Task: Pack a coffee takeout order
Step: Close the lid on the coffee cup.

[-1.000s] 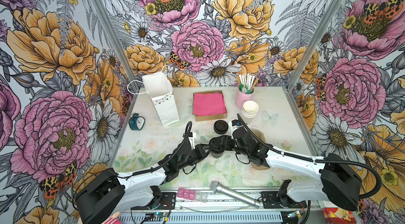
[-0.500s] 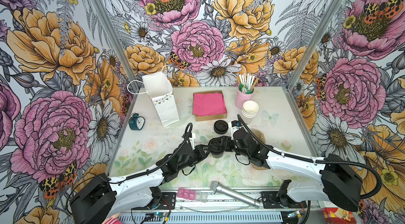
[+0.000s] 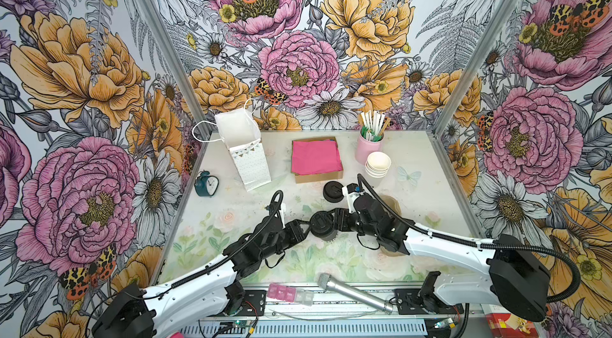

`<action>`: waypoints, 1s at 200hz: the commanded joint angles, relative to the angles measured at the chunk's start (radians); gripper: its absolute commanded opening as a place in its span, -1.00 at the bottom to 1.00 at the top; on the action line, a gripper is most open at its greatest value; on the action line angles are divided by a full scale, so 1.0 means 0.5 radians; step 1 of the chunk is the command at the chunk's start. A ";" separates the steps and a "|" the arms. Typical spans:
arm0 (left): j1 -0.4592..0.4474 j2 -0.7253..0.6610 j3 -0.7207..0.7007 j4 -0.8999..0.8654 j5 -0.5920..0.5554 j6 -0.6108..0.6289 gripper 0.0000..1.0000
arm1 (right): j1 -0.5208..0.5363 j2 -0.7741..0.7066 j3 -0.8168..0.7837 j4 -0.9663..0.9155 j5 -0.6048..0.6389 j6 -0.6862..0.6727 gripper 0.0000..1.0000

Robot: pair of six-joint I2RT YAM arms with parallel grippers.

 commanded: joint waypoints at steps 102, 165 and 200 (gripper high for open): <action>0.000 0.242 0.145 0.342 0.325 0.078 0.44 | -0.071 -0.166 -0.103 -0.446 0.039 -0.093 0.27; -0.005 0.355 0.190 0.339 0.344 0.060 0.45 | -0.168 -0.185 0.019 -0.491 -0.025 -0.191 0.44; -0.040 0.329 0.186 0.342 0.322 0.025 0.44 | -0.172 -0.267 0.068 -0.517 -0.063 -0.250 0.51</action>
